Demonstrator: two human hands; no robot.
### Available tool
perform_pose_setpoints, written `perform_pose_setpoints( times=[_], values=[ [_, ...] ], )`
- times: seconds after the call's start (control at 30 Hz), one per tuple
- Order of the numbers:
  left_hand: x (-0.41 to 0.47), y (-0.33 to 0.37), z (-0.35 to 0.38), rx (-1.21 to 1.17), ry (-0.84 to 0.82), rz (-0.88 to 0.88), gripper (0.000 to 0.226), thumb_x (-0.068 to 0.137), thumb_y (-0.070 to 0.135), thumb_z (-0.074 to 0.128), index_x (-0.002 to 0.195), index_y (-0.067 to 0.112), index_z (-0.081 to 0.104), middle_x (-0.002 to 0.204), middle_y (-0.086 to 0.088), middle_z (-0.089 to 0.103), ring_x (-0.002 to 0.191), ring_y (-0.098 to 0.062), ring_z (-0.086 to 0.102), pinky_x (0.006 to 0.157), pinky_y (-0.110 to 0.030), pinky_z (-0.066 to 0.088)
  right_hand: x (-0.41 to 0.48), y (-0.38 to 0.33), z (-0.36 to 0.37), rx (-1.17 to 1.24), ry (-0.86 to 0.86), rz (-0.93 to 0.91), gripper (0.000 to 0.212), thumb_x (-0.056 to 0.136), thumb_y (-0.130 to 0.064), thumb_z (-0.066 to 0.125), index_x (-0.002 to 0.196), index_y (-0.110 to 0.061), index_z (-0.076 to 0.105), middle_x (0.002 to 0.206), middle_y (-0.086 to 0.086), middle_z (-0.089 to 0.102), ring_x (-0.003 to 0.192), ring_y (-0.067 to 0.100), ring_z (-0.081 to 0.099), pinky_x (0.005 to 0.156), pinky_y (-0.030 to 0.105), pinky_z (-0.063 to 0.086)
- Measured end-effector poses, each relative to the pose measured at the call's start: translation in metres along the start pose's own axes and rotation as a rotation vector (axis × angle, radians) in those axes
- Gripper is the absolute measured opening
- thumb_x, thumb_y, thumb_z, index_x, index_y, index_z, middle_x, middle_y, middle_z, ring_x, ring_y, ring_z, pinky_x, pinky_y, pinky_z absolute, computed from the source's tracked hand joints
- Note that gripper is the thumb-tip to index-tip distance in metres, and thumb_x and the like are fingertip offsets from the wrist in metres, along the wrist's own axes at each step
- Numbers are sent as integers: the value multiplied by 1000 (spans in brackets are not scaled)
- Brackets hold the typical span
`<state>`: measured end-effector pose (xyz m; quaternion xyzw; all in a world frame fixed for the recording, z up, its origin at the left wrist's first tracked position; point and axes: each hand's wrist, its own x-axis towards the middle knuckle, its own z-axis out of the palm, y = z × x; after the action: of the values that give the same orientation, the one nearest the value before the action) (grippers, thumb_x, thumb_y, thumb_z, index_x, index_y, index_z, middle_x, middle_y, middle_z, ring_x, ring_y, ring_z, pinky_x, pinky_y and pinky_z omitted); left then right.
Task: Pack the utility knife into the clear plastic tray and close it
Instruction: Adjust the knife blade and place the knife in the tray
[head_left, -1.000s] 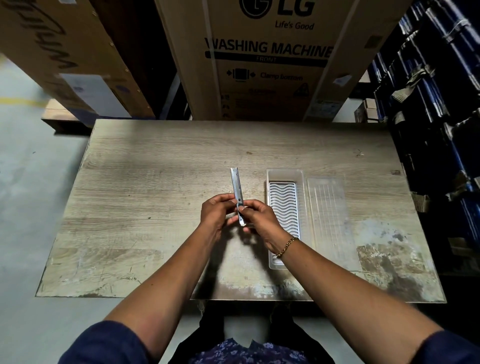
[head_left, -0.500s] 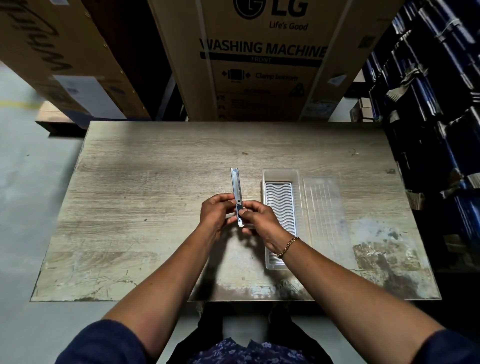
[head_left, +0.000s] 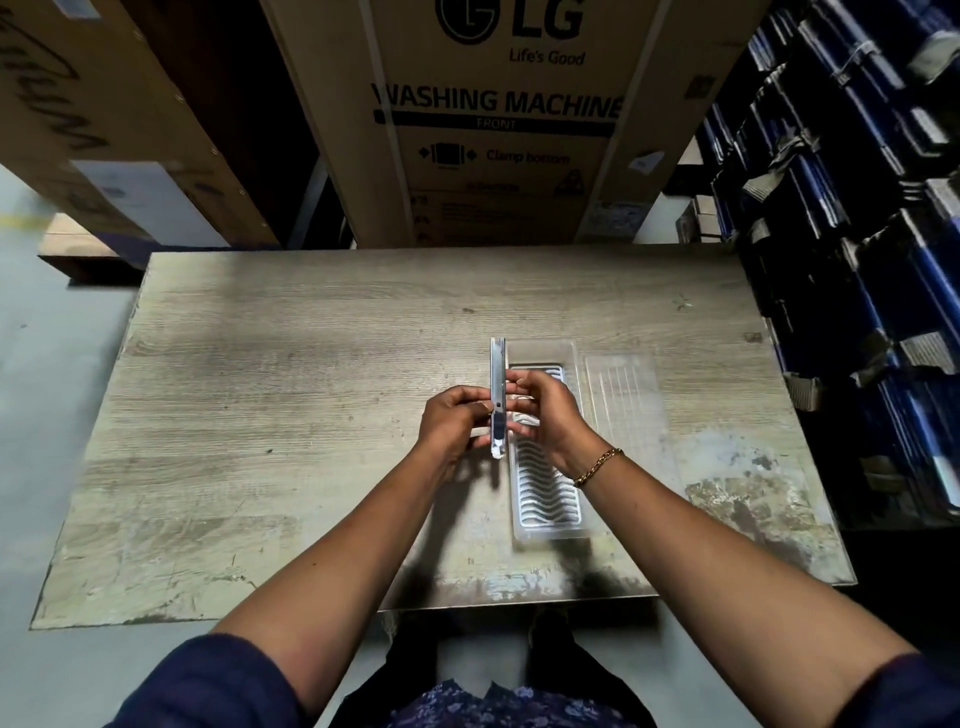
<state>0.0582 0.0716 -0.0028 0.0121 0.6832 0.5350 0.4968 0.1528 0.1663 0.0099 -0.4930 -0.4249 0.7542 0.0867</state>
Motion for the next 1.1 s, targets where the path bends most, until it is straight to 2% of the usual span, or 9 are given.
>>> perform_pose_setpoints(
  times=[0.27, 0.43, 0.53, 0.63, 0.7, 0.77, 0.9, 1.0, 1.1],
  values=[
    [1, -8, 30, 130, -64, 10, 19, 95, -2, 59, 108, 11, 64, 84, -4, 70, 67, -14, 69, 52, -27, 56, -4, 7, -29, 28, 63, 4, 31, 98, -26, 41, 108, -19, 69, 103, 1, 64, 79, 12, 62, 56, 24, 53],
    [-1, -20, 44, 191, -93, -23, 4, 97, 17, 62, 100, 15, 64, 94, -8, 70, 80, -22, 67, 67, -34, 54, -5, 15, -44, -48, 102, 26, 27, 101, -26, 40, 98, -25, 67, 88, -7, 61, 72, 9, 56, 61, 27, 47],
    [-2, -23, 51, 225, -95, -34, 27, 94, 41, 61, 99, 17, 71, 103, -9, 75, 92, -29, 71, 80, -41, 56, -4, 17, -49, -129, 111, 14, 25, 102, -26, 40, 97, -25, 65, 87, -6, 61, 73, 10, 56, 63, 28, 47],
    [1, -29, 54, 266, -102, -56, 67, 75, 73, 53, 111, 22, 77, 111, -5, 78, 101, -29, 74, 97, -47, 56, -2, 19, -52, -201, 121, -4, 24, 101, -24, 41, 101, -19, 65, 86, -4, 65, 72, 12, 62, 57, 28, 44],
    [12, -41, 56, 277, -116, -71, 82, 68, 83, 46, 118, 25, 75, 117, -4, 76, 105, -28, 73, 102, -50, 53, -1, 20, -54, -229, 134, 0, 29, 100, -23, 41, 109, -14, 67, 88, -1, 67, 72, 14, 64, 52, 26, 45],
    [5, -36, 59, 275, -121, -96, 86, 70, 86, 43, 118, 23, 74, 116, -7, 77, 103, -32, 74, 101, -47, 53, -1, 22, -54, -254, 140, 13, 33, 99, -26, 42, 116, -12, 66, 94, 5, 69, 76, 18, 66, 53, 27, 47],
    [-18, -17, 65, 233, -142, -98, 69, 87, 76, 39, 100, 17, 74, 105, -17, 73, 87, -31, 65, 78, -39, 46, 0, 26, -54, -306, 162, 22, 42, 88, -37, 44, 111, -10, 66, 101, 22, 69, 84, 34, 67, 67, 39, 47],
    [-20, -18, 65, 205, -144, -102, 54, 99, 67, 36, 87, 23, 66, 96, -10, 59, 90, -25, 55, 80, -38, 43, 1, 27, -54, -364, 176, 18, 44, 82, -39, 45, 101, -5, 64, 91, 12, 65, 88, 35, 67, 71, 39, 45],
    [-20, -22, 64, 206, -155, -107, 63, 92, 76, 36, 89, 22, 67, 95, -10, 57, 88, -25, 52, 79, -39, 44, 3, 28, -52, -402, 181, 21, 36, 78, -40, 45, 87, -11, 65, 88, 9, 65, 102, 40, 68, 76, 39, 47]
  ],
)
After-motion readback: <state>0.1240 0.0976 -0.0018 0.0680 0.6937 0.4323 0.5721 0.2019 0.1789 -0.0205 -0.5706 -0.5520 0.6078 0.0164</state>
